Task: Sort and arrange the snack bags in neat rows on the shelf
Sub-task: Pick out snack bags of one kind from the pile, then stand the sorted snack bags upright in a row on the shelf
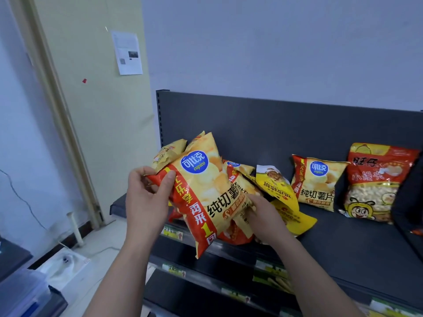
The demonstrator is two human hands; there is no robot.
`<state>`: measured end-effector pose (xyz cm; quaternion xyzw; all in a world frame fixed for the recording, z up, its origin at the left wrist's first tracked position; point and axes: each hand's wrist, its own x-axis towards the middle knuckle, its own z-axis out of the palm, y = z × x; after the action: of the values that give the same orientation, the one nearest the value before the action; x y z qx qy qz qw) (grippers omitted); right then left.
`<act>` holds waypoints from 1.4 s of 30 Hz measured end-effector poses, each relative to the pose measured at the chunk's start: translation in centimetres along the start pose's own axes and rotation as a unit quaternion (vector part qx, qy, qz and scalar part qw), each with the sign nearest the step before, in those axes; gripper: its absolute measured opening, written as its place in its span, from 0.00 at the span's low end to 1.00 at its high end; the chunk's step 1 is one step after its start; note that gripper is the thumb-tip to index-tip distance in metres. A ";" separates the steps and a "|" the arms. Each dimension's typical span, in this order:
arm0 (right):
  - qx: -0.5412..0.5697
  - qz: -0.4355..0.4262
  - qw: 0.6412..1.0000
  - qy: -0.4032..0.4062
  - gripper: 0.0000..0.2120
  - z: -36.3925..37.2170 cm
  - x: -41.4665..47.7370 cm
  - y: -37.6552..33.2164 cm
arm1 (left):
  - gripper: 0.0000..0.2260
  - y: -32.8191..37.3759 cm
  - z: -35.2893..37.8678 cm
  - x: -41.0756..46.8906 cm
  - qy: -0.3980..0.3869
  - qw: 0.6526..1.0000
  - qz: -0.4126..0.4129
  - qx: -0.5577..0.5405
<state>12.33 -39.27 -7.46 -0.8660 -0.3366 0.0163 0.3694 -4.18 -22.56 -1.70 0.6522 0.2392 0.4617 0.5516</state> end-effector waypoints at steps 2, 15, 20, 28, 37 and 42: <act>0.044 0.018 0.999 0.016 0.20 -1.2 -0.6 0.0 | 0.11 -0.2 1.0 0.3 -0.020 1.000 -0.003 -0.005; 0.200 0.098 0.971 0.085 0.40 -12.8 -6.0 7.0 | 0.07 0.0 16.9 -3.6 -0.262 0.956 -0.079 -0.105; 0.173 0.152 0.954 0.194 0.32 -17.5 -6.7 12.4 | 0.27 -0.3 25.9 -5.6 -0.367 0.928 -0.049 -0.044; 0.186 0.116 0.946 0.237 0.26 -18.5 -2.6 18.8 | 0.38 -0.8 34.4 -5.6 -0.376 0.924 0.034 0.057; 0.210 0.158 0.961 0.091 0.30 -14.1 3.2 22.6 | 0.31 -5.4 35.5 -4.0 -0.289 0.935 0.065 0.196; 0.200 0.162 0.964 0.071 0.32 -14.3 3.7 23.4 | 0.27 -6.3 36.4 -4.3 -0.273 0.935 0.058 0.221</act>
<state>32.50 -57.82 -11.48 -0.8164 -0.1546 0.0812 0.5505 26.57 -42.50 -7.81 0.8711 0.1368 0.2332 0.4099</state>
